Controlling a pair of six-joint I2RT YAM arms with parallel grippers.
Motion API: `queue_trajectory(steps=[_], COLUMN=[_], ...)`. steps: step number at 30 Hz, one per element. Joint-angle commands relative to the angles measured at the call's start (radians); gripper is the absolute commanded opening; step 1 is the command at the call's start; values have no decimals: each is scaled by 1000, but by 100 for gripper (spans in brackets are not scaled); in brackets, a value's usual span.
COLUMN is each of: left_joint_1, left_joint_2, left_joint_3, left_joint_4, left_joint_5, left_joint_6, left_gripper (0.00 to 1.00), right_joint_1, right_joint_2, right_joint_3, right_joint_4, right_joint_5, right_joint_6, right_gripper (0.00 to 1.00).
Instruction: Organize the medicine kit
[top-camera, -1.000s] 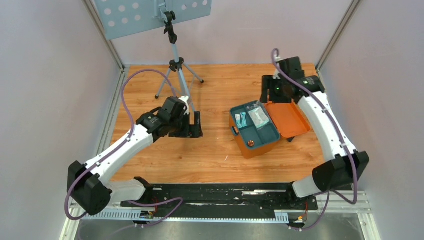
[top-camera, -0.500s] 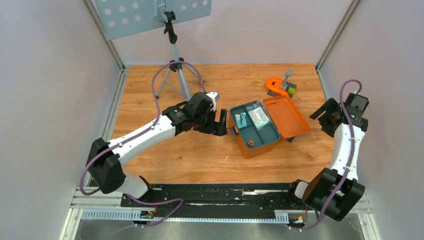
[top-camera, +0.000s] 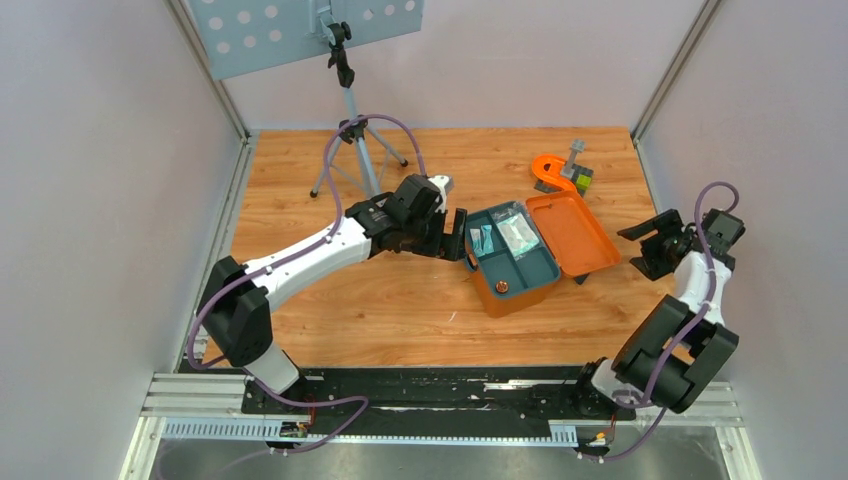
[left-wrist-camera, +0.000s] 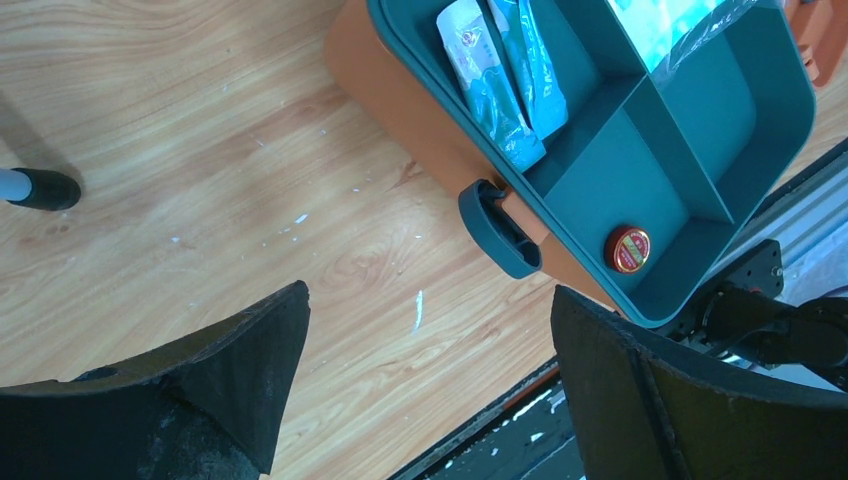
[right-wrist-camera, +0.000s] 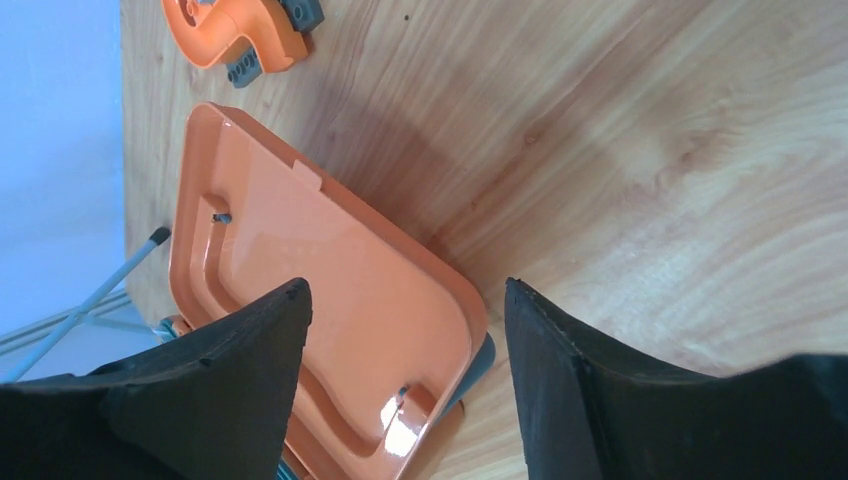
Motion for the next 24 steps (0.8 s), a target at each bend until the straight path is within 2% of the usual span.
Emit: queue_trajectory(steps=[1, 6, 11, 17, 24], left_joint_1=[-1, -1, -1, -1, -1], left_joint_2=[0, 20, 43, 47, 66], left_joint_3=[42, 60, 72, 70, 80], left_joint_4=[24, 18, 5, 4, 1], left_joint_5=[-10, -18, -15, -19, -31], left_joint_6=[24, 34, 42, 45, 58], left_gripper=[98, 98, 98, 98, 98], right_joint_1=[-16, -14, -13, -13, -13], right_joint_2=[92, 160, 200, 157, 68], right_joint_3=[-13, -42, -51, -66, -67], right_joint_4=[145, 231, 248, 267, 268], right_joint_5=[-169, -340, -432, -462, -518], right_joint_6=[36, 48, 28, 40, 40], right_gripper=[72, 78, 78, 68, 61])
